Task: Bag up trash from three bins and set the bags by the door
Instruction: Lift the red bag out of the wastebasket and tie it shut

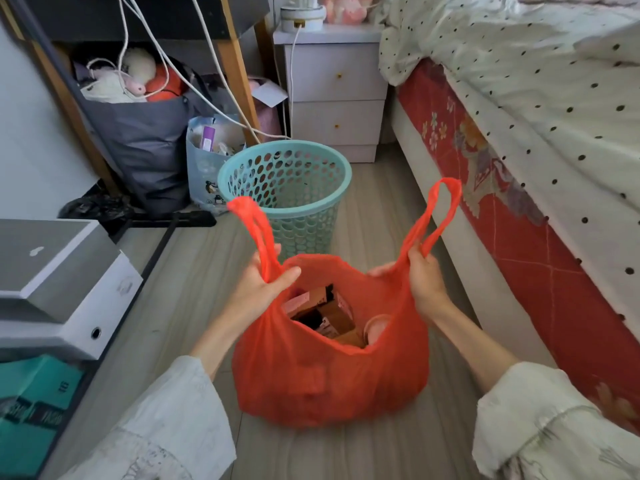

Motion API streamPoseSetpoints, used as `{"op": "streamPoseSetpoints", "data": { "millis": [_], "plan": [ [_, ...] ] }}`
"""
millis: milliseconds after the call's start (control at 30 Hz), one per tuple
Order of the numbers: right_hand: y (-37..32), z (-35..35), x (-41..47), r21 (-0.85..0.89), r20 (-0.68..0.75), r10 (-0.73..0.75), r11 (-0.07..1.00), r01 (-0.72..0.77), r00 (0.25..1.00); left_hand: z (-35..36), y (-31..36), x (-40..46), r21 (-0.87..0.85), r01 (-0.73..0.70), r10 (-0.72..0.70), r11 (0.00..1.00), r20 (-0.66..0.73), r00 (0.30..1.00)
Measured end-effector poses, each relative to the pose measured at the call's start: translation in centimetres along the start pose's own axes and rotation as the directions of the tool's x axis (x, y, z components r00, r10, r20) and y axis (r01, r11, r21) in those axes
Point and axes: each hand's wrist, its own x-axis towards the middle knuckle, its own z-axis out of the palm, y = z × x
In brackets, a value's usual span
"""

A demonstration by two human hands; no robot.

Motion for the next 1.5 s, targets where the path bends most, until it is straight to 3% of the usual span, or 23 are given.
{"op": "streamPoseSetpoints", "data": {
  "millis": [100,167,233,333,433,500,533,600,667,733,767,867,967,1133,1200,1333,1500],
  "plan": [
    [0.0,0.9,-0.7,0.188,0.016,0.023,0.982,-0.026,1.000,-0.4,-2.7,-0.4,0.114,-0.027,0.017,0.993,0.088,0.996],
    [0.0,1.1,-0.6,0.295,0.031,0.071,0.952,-0.077,0.997,-0.5,-3.6,-0.3,0.181,-0.057,0.046,0.982,0.065,0.997],
    [-0.1,0.9,-0.2,0.398,0.069,0.151,0.902,-0.166,0.986,-0.2,-3.4,-0.1,0.139,-0.096,0.093,0.986,0.026,0.995],
    [-0.1,-0.1,0.0,0.547,0.040,0.245,0.806,-0.227,0.969,0.6,-2.3,0.3,-0.217,-0.052,0.050,0.975,-0.015,0.999],
    [0.0,-0.6,0.4,0.611,0.031,0.276,0.755,-0.237,0.961,1.0,-1.6,0.6,-0.557,0.022,-0.064,0.831,-0.056,0.996],
    [0.5,-0.5,0.6,0.578,0.018,0.215,0.795,-0.186,0.976,1.2,-1.6,0.6,-0.666,0.048,-0.128,0.745,-0.071,0.989],
    [0.8,-0.4,0.5,0.482,-0.002,0.150,0.866,-0.130,0.989,1.4,-1.8,0.6,-0.697,0.069,-0.159,0.714,-0.065,0.985],
    [1.9,-0.4,-0.1,0.064,0.044,-0.052,0.997,0.049,0.998,1.7,-2.1,0.5,-0.712,0.116,-0.207,0.692,-0.041,0.977],
    [3.5,-0.4,-0.7,-0.306,0.178,-0.175,0.926,0.223,0.968,1.8,-2.3,0.3,-0.702,0.147,-0.234,0.696,-0.028,0.972],
    [4.5,-0.3,-1.1,-0.408,0.257,-0.173,0.872,0.269,0.951,1.7,-2.4,0.4,-0.658,0.156,-0.240,0.736,-0.039,0.970],
    [4.3,0.0,-1.4,-0.342,0.252,-0.138,0.913,0.221,0.958,1.7,-2.4,0.4,-0.611,0.160,-0.238,0.776,-0.049,0.970],
    [2.9,1.4,-1.8,0.093,0.209,-0.016,0.996,-0.004,0.978,2.0,-2.9,0.3,-0.438,0.183,-0.236,0.880,-0.070,0.969],
    [1.9,3.0,-2.2,0.418,0.278,0.054,0.892,-0.172,0.959,2.4,-3.5,-0.1,-0.336,0.199,-0.228,0.921,-0.048,0.973],
    [1.1,3.2,-2.1,0.620,0.308,0.125,0.725,-0.299,0.943,2.4,-3.9,-0.7,-0.389,0.167,-0.186,0.906,-0.011,0.983],
    [1.2,2.9,-2.0,0.614,0.278,0.140,0.735,-0.288,0.950,2.4,-3.7,-0.9,-0.422,0.129,-0.160,0.897,-0.039,0.986],
    [1.7,2.6,-2.5,0.360,0.311,0.108,0.906,-0.222,0.944,2.4,-3.6,-1.0,-0.521,0.101,-0.186,0.848,-0.112,0.976],
    [1.6,3.5,-3.3,0.202,0.419,0.156,0.944,-0.260,0.895,2.3,-3.7,-0.6,-0.627,0.205,-0.331,0.752,-0.090,0.939]
  ]
}}
